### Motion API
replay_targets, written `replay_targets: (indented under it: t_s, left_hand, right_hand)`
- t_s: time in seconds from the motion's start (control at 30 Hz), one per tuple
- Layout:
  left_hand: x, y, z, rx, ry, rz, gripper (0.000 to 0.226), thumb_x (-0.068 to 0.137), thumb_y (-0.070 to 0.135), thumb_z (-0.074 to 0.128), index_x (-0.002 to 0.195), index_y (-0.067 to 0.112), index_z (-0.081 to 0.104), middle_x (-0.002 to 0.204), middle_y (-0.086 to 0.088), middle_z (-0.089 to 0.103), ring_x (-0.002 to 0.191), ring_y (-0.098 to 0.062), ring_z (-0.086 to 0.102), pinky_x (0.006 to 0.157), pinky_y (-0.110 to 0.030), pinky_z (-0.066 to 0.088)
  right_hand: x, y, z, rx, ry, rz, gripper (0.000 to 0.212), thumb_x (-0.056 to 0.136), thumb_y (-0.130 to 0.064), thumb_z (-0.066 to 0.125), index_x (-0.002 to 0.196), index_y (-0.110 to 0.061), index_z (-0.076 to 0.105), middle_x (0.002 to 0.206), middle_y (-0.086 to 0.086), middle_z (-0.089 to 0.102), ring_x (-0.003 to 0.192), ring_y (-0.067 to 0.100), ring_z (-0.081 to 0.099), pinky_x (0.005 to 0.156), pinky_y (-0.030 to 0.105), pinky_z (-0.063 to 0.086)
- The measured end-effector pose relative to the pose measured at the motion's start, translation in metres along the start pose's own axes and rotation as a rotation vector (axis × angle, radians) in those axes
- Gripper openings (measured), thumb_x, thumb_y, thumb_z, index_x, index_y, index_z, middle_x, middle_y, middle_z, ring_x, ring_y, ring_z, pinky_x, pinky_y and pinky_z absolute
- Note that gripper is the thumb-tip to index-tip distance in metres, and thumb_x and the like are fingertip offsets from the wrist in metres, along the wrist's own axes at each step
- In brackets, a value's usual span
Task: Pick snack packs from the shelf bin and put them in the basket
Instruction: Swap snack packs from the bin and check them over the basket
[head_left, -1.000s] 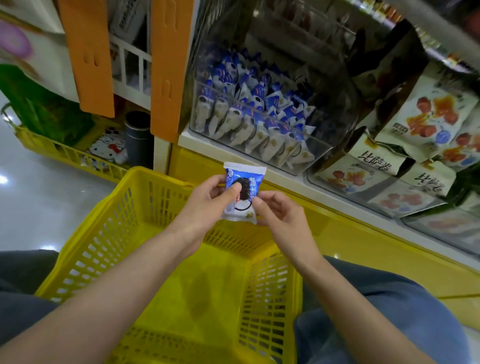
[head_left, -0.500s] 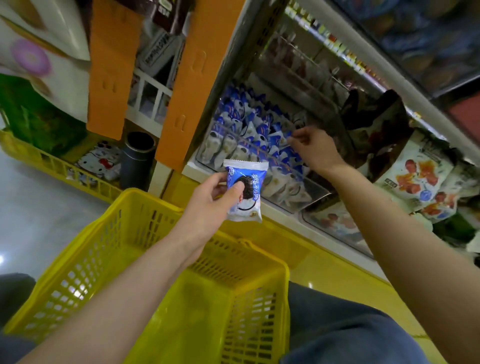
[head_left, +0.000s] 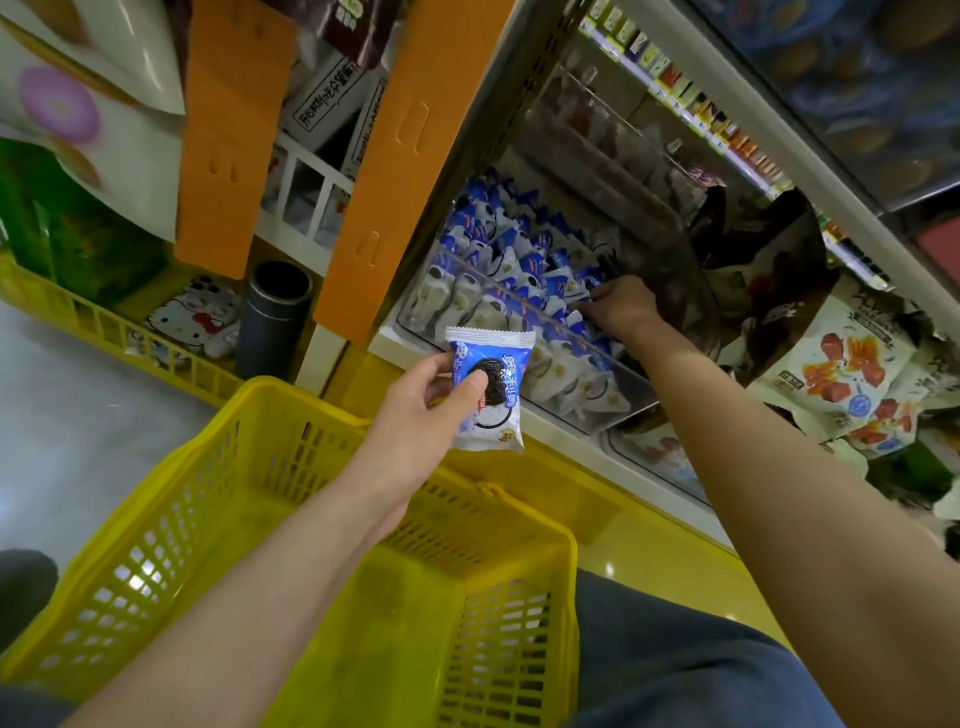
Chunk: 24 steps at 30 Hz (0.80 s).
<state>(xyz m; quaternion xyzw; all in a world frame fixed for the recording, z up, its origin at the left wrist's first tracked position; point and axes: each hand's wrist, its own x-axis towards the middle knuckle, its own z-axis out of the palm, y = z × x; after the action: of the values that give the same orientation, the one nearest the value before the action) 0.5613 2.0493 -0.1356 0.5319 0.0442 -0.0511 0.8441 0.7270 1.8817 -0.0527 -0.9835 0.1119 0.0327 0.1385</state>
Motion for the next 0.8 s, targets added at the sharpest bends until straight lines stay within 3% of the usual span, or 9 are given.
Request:
replay_targets:
  t_s: [0.2, 0.3, 0.37, 0.43, 0.5, 0.6, 0.7, 0.8]
  left_hand:
    - [-0.002, -0.004, 0.003, 0.028, -0.002, -0.034, 0.014, 0.093, 0.025, 0.052, 0.105, 0.026, 0.059, 0.105, 0.002, 0.066, 0.099, -0.008, 0.062, 0.084, -0.024, 0.047]
    - [-0.004, -0.004, 0.005, 0.046, 0.000, -0.047, 0.016, 0.093, 0.023, 0.052, 0.107, 0.023, 0.059, 0.107, -0.001, 0.067, 0.102, -0.013, 0.062, 0.093, -0.030, 0.047]
    - [-0.005, -0.004, 0.006, 0.032, 0.003, -0.059, 0.018, 0.091, 0.021, 0.054, 0.109, 0.021, 0.057, 0.106, 0.000, 0.067, 0.099, -0.010, 0.063, 0.091, -0.028, 0.048]
    - [-0.005, -0.004, 0.007, 0.020, 0.017, -0.075, 0.026, 0.090, 0.021, 0.056, 0.115, 0.017, 0.054, 0.106, 0.000, 0.067, 0.096, -0.010, 0.064, 0.090, -0.030, 0.049]
    - [-0.006, -0.003, 0.006, 0.028, 0.021, -0.082, 0.026, 0.089, 0.022, 0.056, 0.115, 0.016, 0.053, 0.107, -0.002, 0.067, 0.098, -0.014, 0.064, 0.092, -0.035, 0.049]
    - [-0.009, -0.003, 0.007, 0.031, 0.011, -0.075, 0.019, 0.090, 0.023, 0.055, 0.108, 0.019, 0.055, 0.107, -0.002, 0.067, 0.099, -0.014, 0.064, 0.092, -0.034, 0.049]
    - [-0.012, -0.003, 0.010, -0.023, 0.008, -0.055, 0.015, 0.090, 0.021, 0.055, 0.104, 0.018, 0.058, 0.104, -0.003, 0.066, 0.096, -0.012, 0.063, 0.091, -0.031, 0.048]
    - [-0.016, -0.001, 0.011, -0.132, -0.045, -0.049, 0.031, 0.082, 0.027, 0.057, 0.108, 0.011, 0.059, 0.095, 0.000, 0.067, 0.082, -0.003, 0.065, 0.085, -0.025, 0.051]
  right_hand:
    - [-0.001, 0.001, -0.001, -0.016, 0.003, -0.008, 0.034, 0.087, -0.026, 0.062, 0.104, 0.004, 0.064, 0.108, 0.020, 0.065, 0.101, 0.031, 0.062, 0.093, 0.043, 0.049]
    - [-0.002, 0.001, -0.001, 0.025, 0.045, -0.047, 0.019, 0.086, -0.023, 0.065, 0.074, -0.009, 0.059, 0.079, 0.010, 0.061, 0.085, 0.025, 0.060, 0.087, 0.038, 0.052]
    - [-0.005, 0.004, -0.003, 0.117, 0.136, -0.065, 0.025, 0.085, -0.017, 0.066, 0.067, -0.018, 0.048, 0.078, 0.007, 0.058, 0.078, 0.020, 0.057, 0.080, 0.037, 0.052]
    - [-0.011, 0.009, -0.009, 0.199, 0.281, -0.115, 0.012, 0.086, -0.016, 0.063, 0.084, -0.016, 0.052, 0.092, 0.006, 0.060, 0.083, 0.018, 0.059, 0.080, 0.034, 0.053]
    - [-0.021, 0.010, -0.021, 0.252, 0.435, -0.245, 0.021, 0.087, -0.018, 0.062, 0.105, -0.012, 0.053, 0.097, 0.001, 0.058, 0.088, 0.012, 0.057, 0.079, 0.024, 0.050]
    - [-0.054, 0.001, -0.043, 0.390, 0.609, -0.390, 0.025, 0.086, -0.019, 0.063, 0.106, -0.009, 0.053, 0.092, -0.007, 0.056, 0.080, 0.002, 0.055, 0.069, 0.008, 0.046]
    - [-0.096, 0.000, -0.049, 0.557, 0.558, -0.487, 0.021, 0.085, -0.019, 0.066, 0.099, -0.014, 0.051, 0.088, -0.010, 0.058, 0.077, -0.004, 0.059, 0.069, 0.009, 0.049]
    - [-0.135, 0.012, -0.038, 0.629, 0.364, -0.463, 0.018, 0.083, -0.016, 0.066, 0.094, -0.020, 0.052, 0.091, -0.007, 0.062, 0.083, 0.002, 0.063, 0.074, 0.021, 0.055]
